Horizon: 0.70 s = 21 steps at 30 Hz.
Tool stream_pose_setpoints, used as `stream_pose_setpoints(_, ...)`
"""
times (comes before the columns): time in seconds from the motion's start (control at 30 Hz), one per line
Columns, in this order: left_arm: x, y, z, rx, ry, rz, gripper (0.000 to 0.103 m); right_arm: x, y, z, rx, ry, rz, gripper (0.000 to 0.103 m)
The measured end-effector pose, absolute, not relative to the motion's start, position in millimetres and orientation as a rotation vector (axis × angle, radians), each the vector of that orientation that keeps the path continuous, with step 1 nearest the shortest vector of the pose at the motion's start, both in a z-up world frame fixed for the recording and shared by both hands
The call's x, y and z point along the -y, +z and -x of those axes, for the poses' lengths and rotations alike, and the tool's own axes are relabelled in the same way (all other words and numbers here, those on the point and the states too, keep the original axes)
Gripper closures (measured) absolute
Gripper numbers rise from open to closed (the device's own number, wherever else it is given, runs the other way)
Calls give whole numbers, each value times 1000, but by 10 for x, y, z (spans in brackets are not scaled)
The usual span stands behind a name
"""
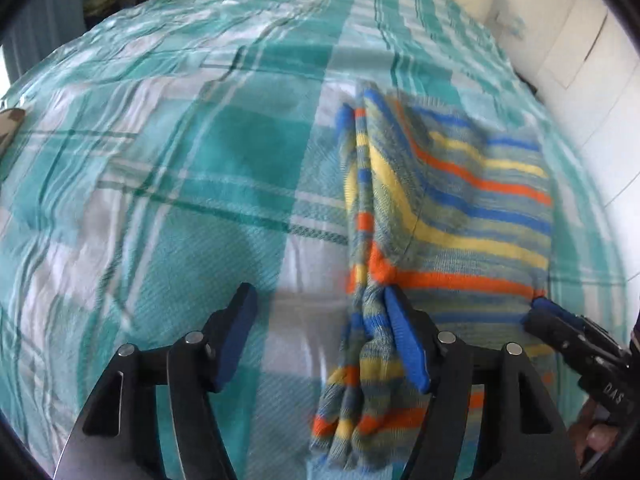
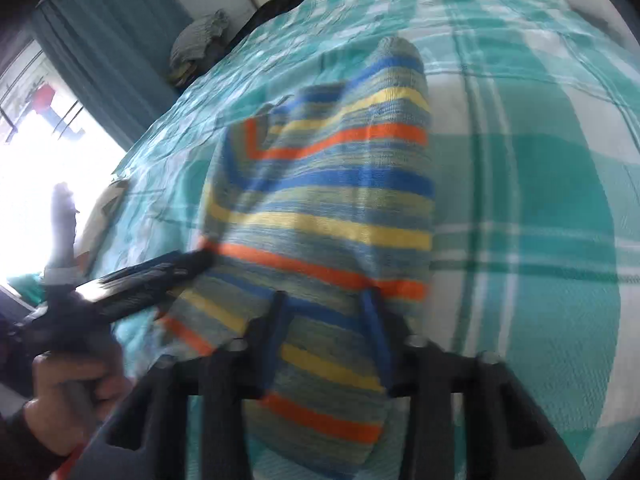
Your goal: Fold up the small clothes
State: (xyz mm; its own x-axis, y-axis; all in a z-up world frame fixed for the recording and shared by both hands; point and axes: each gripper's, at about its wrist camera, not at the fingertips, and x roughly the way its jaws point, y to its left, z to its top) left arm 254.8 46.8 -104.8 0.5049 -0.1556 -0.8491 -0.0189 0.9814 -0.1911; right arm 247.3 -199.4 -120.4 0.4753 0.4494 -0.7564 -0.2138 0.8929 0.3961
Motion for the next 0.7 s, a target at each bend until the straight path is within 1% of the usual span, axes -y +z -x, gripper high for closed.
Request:
stream_pose_setpoints(0.03,-549,-978,-2475,-1016,-96,197,25,2040,-1115,-2384,-966,410,-278,68)
stream_pose_setpoints(0.1,-767,-837,-2320,-925,-130,245,12,2193,-929,-2179,-908,384,-322,47)
stream_pose_setpoints(0.13,-853,-800,-2296,-892,-147,283,9,2278,-849,-2077,-859,380,-343,28)
stream_pose_setpoints(0.17,-944,-792,-2311,-867,-173,343,7,2366,-772,-1994,-804,365,-349,22)
stream_pose_setpoints(0.2,-976,-804,-2379,-873,-193,388,6,2434,-728,-1959,-775,343,-342,22)
stream_pose_setpoints(0.27,-958,-939,-2590,-944,-244,446,6,2517,-749,-2075,-800,346,-351,22)
stream_pose_setpoints(0.33,-762,-1089,-2847,-1033,-275,405,6,2564,-856,-2310,-845,366,-395,22)
stream_pose_setpoints(0.37,-658,-1132,-2904,-1048,-274,357,6,2599,-921,-2398,-862,381,-421,24)
stream_pose_setpoints(0.43,-474,-1131,-2937,-1033,-289,276,6,2694,-1051,-2597,-892,411,-487,31)
stream_pose_setpoints(0.5,-286,-1198,-2982,-1067,-368,250,6,2633,-1221,-2748,-922,515,-595,34)
stream_pose_setpoints(0.53,-205,-1235,-3002,-1084,-374,225,7,2565,-1343,-2830,-952,545,-626,41)
stream_pose_setpoints(0.57,-104,-1246,-3009,-1079,-352,159,20,2484,-1448,-2887,-976,513,-611,56)
stream_pose_setpoints(0.6,-46,-1230,-3017,-1067,-354,118,57,2404,-1491,-2917,-976,485,-597,63)
stream_pose_setpoints(0.63,-24,-1201,-3031,-1068,-367,120,72,2312,-1499,-2947,-982,469,-587,73)
stream_pose_setpoints(0.67,-58,-1148,-3053,-1070,-356,159,84,2249,-1451,-2951,-982,447,-553,78)
stream_pose_setpoints(0.7,-123,-1063,-3040,-1055,-349,192,87,2185,-1359,-2943,-970,421,-494,80)
